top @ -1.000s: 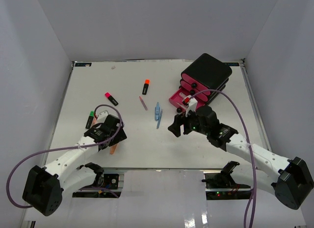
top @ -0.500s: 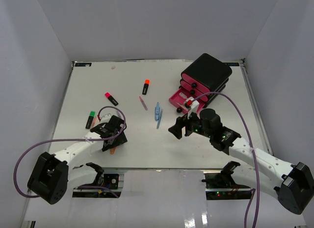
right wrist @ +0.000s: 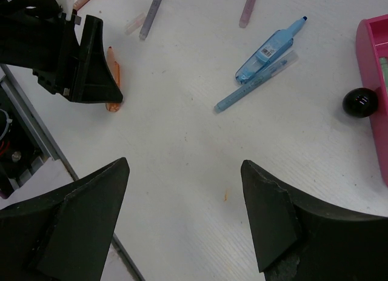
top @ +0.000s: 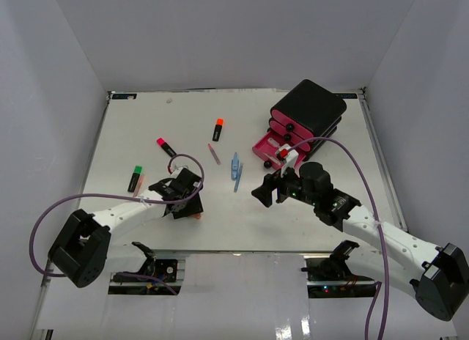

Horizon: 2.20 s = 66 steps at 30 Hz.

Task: Sort the stationery into containers
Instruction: Move the pen to the center of the board, then pick up the pen from the center of the board.

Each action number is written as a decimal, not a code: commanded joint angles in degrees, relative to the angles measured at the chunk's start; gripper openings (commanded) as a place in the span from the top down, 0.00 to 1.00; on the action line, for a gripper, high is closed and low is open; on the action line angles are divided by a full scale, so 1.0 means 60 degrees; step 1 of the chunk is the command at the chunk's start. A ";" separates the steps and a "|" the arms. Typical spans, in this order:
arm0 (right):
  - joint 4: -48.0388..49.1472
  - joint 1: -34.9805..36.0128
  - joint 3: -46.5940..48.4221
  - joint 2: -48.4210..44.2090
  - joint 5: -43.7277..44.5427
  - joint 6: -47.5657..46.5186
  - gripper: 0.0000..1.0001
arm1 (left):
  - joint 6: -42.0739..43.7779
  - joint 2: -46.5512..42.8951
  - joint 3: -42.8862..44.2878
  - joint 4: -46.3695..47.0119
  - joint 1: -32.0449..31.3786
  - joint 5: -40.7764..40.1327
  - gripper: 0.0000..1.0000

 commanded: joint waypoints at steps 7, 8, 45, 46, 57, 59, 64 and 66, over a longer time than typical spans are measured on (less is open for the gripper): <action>0.0407 -0.0014 -0.0102 -0.0241 0.0031 0.0058 0.19 | -0.1341 0.0281 -0.0231 0.0200 -0.0378 0.0036 0.39; 0.0407 -0.0015 -0.0116 -0.0226 0.0060 0.0073 0.19 | -0.1546 0.0062 -0.0334 0.0215 -0.0378 0.0036 0.39; 0.0949 -0.0015 -0.1054 -0.0870 -0.0452 -0.0146 0.19 | -0.3570 0.1481 0.0778 -0.1982 -0.0935 -0.1795 0.33; 0.0935 -0.0015 -0.1083 -0.0914 -0.0438 -0.0161 0.19 | -0.3541 0.1510 0.0808 -0.1968 -0.0876 -0.1795 0.32; 0.0949 -0.0015 -0.1127 -0.0885 -0.0467 -0.0132 0.19 | -0.2399 0.1686 0.1100 -0.1338 0.0311 -0.1575 0.34; 0.0935 -0.0015 -0.1142 -0.0900 -0.0452 -0.0132 0.19 | -0.2369 0.1861 0.1188 -0.1265 0.0311 -0.1575 0.35; 0.0949 -0.0015 -0.1156 -0.0944 -0.0452 -0.0088 0.19 | -0.2178 0.2228 0.1438 -0.1060 0.0384 -0.1531 0.40; 0.0935 0.0000 -0.1185 -0.0988 -0.0437 -0.0074 0.19 | -0.2134 0.2345 0.1481 -0.1030 0.0428 -0.1531 0.41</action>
